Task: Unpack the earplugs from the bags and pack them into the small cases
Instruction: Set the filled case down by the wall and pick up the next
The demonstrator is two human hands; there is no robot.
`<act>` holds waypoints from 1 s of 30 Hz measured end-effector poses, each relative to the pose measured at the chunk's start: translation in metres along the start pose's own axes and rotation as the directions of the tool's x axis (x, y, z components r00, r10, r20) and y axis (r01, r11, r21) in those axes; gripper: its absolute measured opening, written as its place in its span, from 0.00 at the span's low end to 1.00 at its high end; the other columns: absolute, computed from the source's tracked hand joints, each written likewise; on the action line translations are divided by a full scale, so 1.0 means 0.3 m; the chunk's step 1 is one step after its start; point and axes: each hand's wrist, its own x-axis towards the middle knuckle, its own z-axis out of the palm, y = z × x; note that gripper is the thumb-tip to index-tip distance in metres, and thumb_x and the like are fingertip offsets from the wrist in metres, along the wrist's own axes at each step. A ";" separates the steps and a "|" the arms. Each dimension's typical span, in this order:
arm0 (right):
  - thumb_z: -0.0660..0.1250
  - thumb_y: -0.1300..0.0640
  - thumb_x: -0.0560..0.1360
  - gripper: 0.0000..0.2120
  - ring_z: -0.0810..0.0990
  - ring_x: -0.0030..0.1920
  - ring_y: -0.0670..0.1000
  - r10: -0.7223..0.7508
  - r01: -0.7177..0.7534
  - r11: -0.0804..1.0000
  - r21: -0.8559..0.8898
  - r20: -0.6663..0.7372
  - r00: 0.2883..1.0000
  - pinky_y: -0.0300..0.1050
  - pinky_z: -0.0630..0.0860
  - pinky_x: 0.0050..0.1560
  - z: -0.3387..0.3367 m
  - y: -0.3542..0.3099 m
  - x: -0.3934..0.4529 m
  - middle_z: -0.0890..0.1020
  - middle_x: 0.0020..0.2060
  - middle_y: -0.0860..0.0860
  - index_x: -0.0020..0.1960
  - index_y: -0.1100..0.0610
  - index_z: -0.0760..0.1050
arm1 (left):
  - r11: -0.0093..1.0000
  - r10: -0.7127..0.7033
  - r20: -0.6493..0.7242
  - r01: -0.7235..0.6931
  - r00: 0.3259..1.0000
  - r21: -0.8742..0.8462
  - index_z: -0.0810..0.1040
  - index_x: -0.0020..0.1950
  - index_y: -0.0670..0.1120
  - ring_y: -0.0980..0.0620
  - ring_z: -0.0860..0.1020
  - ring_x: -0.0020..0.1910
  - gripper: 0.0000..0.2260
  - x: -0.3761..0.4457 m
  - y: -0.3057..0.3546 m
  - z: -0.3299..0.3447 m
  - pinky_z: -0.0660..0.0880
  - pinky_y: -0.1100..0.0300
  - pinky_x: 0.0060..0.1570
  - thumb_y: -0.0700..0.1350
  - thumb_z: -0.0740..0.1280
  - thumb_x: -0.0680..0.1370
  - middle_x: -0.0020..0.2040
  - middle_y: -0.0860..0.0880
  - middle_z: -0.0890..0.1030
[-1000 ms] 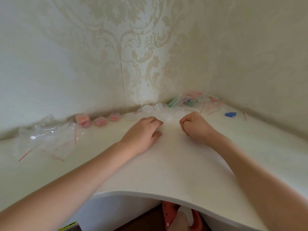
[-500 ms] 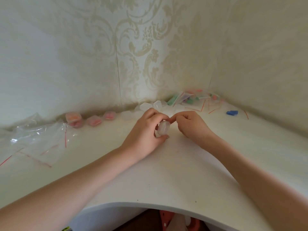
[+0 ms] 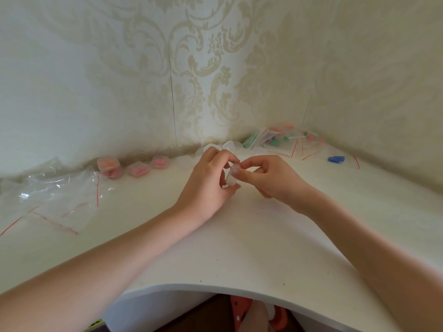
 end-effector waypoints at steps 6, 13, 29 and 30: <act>0.69 0.47 0.74 0.09 0.54 0.22 0.46 -0.075 0.070 0.994 -0.089 -0.060 0.995 0.40 0.55 0.27 -0.023 -0.004 -0.006 0.61 0.18 0.45 0.44 0.52 0.81 | 0.948 -0.176 0.100 0.196 0.979 -0.249 0.79 0.56 0.48 0.62 0.78 0.44 0.14 0.008 0.032 -0.014 0.77 0.64 0.43 0.46 0.74 0.71 0.50 0.56 0.79; 0.67 0.49 0.76 0.09 0.58 0.22 0.46 -0.159 0.152 0.962 -0.226 -0.013 0.987 0.37 0.54 0.24 -0.022 0.001 -0.009 0.62 0.16 0.45 0.44 0.54 0.78 | 0.798 -0.311 0.201 0.370 0.929 -0.476 0.82 0.45 0.47 0.56 0.83 0.42 0.11 0.014 0.028 -0.021 0.76 0.68 0.44 0.37 0.78 0.65 0.39 0.54 0.85; 0.71 0.43 0.70 0.18 0.64 0.23 0.48 -0.367 0.285 0.846 -0.451 -0.103 0.925 0.41 0.59 0.28 -0.047 0.025 -0.010 0.64 0.19 0.46 0.57 0.47 0.74 | -0.012 -0.329 0.615 0.648 0.717 -0.761 0.78 0.56 0.38 0.51 0.83 0.47 0.17 0.047 0.029 -0.060 0.80 0.63 0.48 0.39 0.69 0.68 0.51 0.40 0.82; 0.70 0.43 0.71 0.18 0.65 0.23 0.48 -0.402 0.304 0.822 -0.481 -0.114 0.908 0.42 0.60 0.28 -0.045 0.024 -0.012 0.63 0.19 0.46 0.57 0.48 0.75 | -0.033 -0.317 0.632 0.658 0.707 -0.753 0.78 0.56 0.38 0.51 0.83 0.46 0.16 0.045 0.031 -0.061 0.80 0.63 0.46 0.38 0.68 0.68 0.51 0.40 0.82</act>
